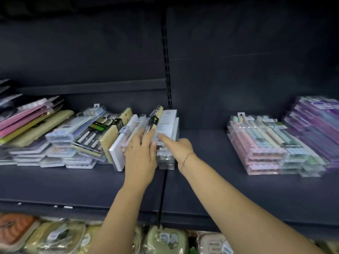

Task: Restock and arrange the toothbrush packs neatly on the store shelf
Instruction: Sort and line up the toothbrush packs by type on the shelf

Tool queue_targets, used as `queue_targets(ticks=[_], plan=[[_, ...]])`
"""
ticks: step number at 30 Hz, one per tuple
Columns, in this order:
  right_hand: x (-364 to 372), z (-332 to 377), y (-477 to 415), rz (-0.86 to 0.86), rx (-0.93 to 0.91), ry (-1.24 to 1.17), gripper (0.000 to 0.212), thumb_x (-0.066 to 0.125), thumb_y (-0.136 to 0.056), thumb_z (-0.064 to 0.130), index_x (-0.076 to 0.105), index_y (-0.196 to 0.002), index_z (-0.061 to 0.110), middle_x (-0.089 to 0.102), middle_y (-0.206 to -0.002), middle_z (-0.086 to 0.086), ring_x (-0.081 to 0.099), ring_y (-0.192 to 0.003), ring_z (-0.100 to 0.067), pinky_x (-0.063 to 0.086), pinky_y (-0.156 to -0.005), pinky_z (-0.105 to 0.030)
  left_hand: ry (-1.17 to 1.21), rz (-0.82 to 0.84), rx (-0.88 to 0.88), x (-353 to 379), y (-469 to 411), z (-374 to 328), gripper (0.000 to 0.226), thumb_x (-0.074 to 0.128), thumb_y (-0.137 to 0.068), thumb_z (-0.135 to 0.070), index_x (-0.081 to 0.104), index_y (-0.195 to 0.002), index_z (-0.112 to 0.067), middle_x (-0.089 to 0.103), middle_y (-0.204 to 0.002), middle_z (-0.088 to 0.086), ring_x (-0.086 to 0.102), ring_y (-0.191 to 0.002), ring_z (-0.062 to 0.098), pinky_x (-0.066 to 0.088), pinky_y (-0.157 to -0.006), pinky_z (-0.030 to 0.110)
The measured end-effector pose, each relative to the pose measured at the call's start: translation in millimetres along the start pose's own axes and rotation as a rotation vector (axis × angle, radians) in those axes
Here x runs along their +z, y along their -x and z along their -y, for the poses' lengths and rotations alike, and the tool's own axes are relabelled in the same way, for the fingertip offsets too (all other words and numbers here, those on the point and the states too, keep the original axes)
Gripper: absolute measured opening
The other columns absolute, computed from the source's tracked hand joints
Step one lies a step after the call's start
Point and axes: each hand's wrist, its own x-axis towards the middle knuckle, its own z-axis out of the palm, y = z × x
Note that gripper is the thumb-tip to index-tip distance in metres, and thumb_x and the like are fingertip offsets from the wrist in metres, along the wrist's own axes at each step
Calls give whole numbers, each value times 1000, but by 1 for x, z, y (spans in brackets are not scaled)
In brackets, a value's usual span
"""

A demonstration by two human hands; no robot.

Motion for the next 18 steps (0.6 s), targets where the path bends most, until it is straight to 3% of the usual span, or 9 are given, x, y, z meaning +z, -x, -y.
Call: queue_targets(ticks=[3, 4, 6, 8, 11, 13, 14, 16, 18], plan=[[-8, 15, 17, 54, 40, -156, 62, 87, -62, 34, 65, -112, 4, 72, -99, -13, 72, -71, -20, 59, -57, -32, 97, -23, 27, -2, 0, 6, 41, 31, -106, -31, 43, -144, -25, 39, -149, 7, 39, -135, 22, 38, -100, 33], [-15, 15, 17, 76, 67, -192, 49, 82, -73, 21, 63, -113, 1, 72, -99, -16, 71, -67, -21, 57, -51, -31, 138, -34, 21, -3, 0, 7, 40, 34, -105, -26, 41, -145, -26, 39, -148, 3, 39, -135, 19, 36, -98, 27], [-35, 14, 20, 100, 103, -227, 41, 75, -81, 13, 62, -117, -2, 71, -102, -19, 69, -69, -26, 55, -49, -32, 211, -51, -7, -5, 1, 10, 42, 36, -105, -20, 38, -146, -30, 39, -147, -5, 42, -131, 15, 37, -95, 23], [-57, 15, 27, 107, 103, -234, 34, 70, -85, 14, 65, -115, -2, 71, -101, -21, 67, -71, -27, 53, -52, -31, 223, -56, -10, -6, 2, 10, 43, 37, -105, -17, 38, -146, -31, 39, -148, -5, 45, -130, 17, 42, -97, 30], [-88, 14, 47, 59, 37, -131, 21, 67, -88, 13, 67, -102, -2, 72, -84, -19, 68, -65, -26, 51, -57, -34, 55, -78, 30, 1, 6, 0, 38, 41, -104, -18, 47, -141, -20, 39, -150, 8, 42, -133, 30, 41, -104, 53], [-102, 12, 63, -43, -76, 96, 16, 70, -85, 13, 63, -96, 4, 72, -83, -13, 70, -66, -25, 49, -54, -30, -31, -78, 76, 9, 14, -16, 40, 40, -102, -28, 51, -138, -14, 37, -152, 13, 34, -138, 35, 32, -111, 53], [-107, 8, 69, -130, -136, 279, 23, 72, -82, 15, 58, -98, 8, 70, -87, -6, 69, -72, -23, 48, -55, -28, -16, -56, 114, 13, 19, -27, 44, 37, -102, -32, 51, -139, -14, 35, -154, 12, 31, -141, 33, 28, -114, 49], [-114, 0, 86, -299, -242, 733, 41, 72, -80, 23, 45, -110, 18, 58, -94, 6, 62, -84, -19, 47, -63, -29, 118, 59, 146, 19, 31, -51, 48, 35, -104, -40, 45, -144, -17, 30, -157, 0, 23, -146, 19, 21, -119, 37], [-117, -9, 105, -367, -354, 1122, 48, 68, -83, 28, 39, -121, 21, 55, -108, 4, 60, -97, -21, 47, -73, -32, 258, 204, 122, 24, 42, -70, 54, 34, -101, -46, 33, -151, -25, 21, -156, -16, 14, -144, -1, 14, -116, 18]])
